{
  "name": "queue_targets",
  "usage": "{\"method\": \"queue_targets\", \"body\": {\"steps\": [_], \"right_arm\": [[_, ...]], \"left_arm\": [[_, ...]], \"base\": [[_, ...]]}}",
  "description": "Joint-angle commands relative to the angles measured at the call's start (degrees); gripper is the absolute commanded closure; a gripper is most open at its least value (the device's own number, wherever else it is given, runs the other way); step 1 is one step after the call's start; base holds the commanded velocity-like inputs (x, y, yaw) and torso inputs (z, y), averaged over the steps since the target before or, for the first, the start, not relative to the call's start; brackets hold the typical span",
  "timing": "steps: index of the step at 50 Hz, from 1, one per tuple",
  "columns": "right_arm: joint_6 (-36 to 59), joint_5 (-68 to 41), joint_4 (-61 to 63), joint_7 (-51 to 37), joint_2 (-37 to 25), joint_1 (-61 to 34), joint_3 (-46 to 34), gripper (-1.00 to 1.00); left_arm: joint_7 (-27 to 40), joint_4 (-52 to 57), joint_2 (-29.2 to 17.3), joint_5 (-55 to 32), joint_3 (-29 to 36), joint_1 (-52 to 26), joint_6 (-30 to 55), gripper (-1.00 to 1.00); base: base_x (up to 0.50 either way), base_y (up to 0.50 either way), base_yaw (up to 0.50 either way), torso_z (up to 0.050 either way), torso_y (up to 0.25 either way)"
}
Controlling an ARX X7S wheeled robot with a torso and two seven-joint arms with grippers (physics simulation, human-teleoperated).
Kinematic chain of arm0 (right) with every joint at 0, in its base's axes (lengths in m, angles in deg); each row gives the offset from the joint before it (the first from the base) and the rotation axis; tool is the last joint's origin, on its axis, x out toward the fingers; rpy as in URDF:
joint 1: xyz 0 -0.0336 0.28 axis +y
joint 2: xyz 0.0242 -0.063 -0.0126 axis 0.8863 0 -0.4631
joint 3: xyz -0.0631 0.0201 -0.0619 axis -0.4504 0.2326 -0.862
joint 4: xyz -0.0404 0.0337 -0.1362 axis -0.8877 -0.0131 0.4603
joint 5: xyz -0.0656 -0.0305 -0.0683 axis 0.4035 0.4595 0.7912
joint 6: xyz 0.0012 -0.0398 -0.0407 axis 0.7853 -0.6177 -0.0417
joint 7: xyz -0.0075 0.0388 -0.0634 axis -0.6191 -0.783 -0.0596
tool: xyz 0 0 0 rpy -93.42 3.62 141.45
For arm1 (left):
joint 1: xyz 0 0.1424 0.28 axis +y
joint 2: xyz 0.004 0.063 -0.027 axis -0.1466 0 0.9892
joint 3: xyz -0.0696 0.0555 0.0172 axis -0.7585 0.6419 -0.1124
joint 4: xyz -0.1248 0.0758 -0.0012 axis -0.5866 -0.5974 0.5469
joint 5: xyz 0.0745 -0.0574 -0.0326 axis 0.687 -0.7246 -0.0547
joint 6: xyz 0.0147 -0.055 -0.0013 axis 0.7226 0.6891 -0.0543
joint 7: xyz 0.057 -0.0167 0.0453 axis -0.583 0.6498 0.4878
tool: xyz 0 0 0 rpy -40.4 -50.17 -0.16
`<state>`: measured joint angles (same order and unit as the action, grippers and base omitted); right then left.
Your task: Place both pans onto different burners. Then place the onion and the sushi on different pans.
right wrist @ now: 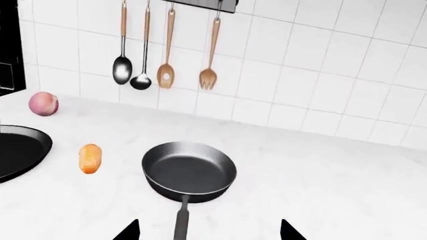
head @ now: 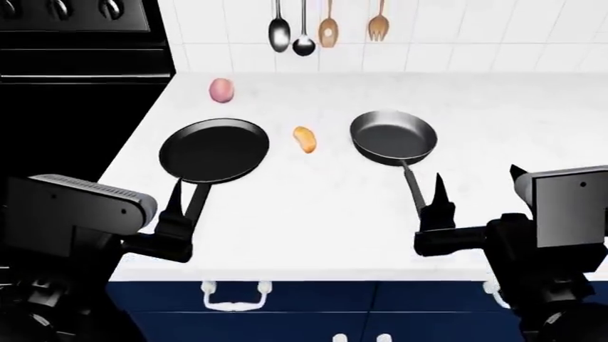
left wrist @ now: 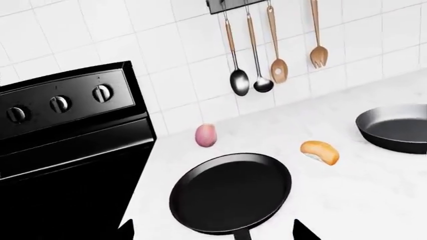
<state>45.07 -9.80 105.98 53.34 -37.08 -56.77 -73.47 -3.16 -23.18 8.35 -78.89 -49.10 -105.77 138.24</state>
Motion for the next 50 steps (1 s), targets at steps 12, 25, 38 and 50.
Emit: {"method": "queue_targets", "body": {"steps": [12,25,38,50], "right_arm": [[-4.22,-1.15,-2.22,-3.23,-2.74,0.35,-4.29,-1.00],[3.31,-32.22,-10.68,-29.55,-5.56,-7.65,-3.43,-1.00],[-2.38,-51.39,-31.21,-49.93,-7.99,-19.13,-22.75,-1.00],[-4.19,-45.29,-38.58,-46.45,-6.73,-20.28,-24.71,-1.00]], "left_arm": [[1.05,-0.33,-1.87,-0.20,1.35,1.01,-1.80,-1.00],[5.06,-0.19,-1.31,-7.75,-4.33,-1.76,4.63,-1.00],[7.20,-3.34,-0.40,-8.43,-3.91,-2.09,4.62,-1.00],[8.75,-3.93,-0.43,-11.21,-5.36,-2.68,5.89,-1.00]], "base": [[0.50,-0.10,0.00,0.000,0.001],[0.28,-0.05,0.00,0.000,0.001],[0.00,0.00,0.00,0.000,0.000],[0.00,0.00,0.00,0.000,0.000]]}}
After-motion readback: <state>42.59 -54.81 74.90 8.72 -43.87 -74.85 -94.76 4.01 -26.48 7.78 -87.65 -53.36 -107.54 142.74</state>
